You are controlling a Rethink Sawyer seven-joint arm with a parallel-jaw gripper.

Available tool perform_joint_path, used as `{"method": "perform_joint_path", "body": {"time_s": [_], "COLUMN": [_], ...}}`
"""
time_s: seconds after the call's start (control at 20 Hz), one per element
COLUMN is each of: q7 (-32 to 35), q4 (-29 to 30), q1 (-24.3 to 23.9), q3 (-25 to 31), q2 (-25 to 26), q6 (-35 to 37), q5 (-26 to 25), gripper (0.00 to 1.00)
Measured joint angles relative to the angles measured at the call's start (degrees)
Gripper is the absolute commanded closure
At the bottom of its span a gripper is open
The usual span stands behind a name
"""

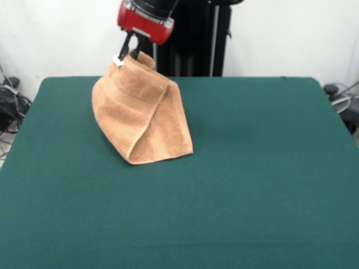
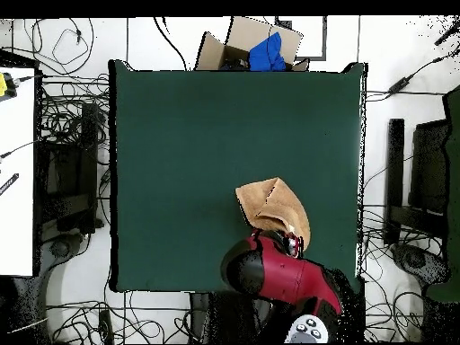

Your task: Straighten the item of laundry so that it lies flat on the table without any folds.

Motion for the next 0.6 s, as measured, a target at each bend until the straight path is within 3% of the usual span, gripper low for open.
{"method": "perform_joint_path", "body": {"time_s": [0.6], "q7": [0.00], "q4": [-3.35], "q1": [-1.56], "q3": [-0.02], "q2": [-3.50], "q6": [3.59], "q5": [-1.57], "gripper": [1.00]}}
